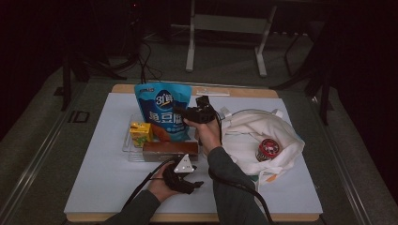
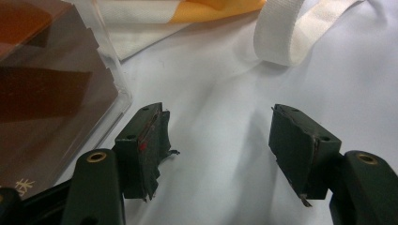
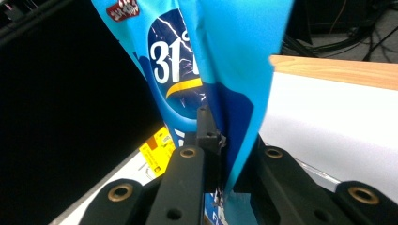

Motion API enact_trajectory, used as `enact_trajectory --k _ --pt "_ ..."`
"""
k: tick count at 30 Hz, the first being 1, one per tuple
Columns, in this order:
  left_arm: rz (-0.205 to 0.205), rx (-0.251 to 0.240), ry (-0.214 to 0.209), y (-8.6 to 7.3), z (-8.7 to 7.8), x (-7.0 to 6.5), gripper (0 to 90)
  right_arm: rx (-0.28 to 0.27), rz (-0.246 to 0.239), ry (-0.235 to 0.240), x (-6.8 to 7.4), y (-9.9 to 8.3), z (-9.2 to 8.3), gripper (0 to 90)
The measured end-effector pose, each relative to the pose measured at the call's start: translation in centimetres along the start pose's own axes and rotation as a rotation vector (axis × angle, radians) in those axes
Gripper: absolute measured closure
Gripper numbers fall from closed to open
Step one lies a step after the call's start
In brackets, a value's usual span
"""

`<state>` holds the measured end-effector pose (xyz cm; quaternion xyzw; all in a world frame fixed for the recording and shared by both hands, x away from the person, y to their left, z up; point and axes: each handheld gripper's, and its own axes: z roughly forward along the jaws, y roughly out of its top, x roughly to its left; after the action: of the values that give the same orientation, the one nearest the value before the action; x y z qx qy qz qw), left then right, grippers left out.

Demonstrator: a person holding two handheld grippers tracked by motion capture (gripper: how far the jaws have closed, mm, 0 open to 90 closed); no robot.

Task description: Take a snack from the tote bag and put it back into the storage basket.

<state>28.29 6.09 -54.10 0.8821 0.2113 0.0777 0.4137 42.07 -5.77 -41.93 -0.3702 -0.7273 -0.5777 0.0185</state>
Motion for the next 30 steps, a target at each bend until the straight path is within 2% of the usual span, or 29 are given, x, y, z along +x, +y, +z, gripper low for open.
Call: enact_trajectory --k 6,11,19,24,30 --pt "-0.002 0.001 -0.001 0.0 0.0 0.0 36.6 0.041 -0.026 -0.035 -0.2 0.1 -0.3 82.3" --pt "-0.001 0.002 -0.001 0.0 0.0 0.0 36.5 0.072 -0.071 -0.060 -0.2 0.0 -0.9 78.5" --pt "-0.003 0.000 -0.001 0.0 0.0 0.0 36.5 0.145 -0.221 -0.160 0.8 0.4 -2.1 71.5" --pt "-0.004 0.002 -0.001 0.0 0.0 0.0 36.6 0.146 -0.220 -0.151 0.4 0.5 -3.0 70.8" --pt "-0.005 0.002 -0.001 0.0 0.0 0.0 36.5 0.191 -0.265 -0.170 0.1 0.3 -3.7 71.8"
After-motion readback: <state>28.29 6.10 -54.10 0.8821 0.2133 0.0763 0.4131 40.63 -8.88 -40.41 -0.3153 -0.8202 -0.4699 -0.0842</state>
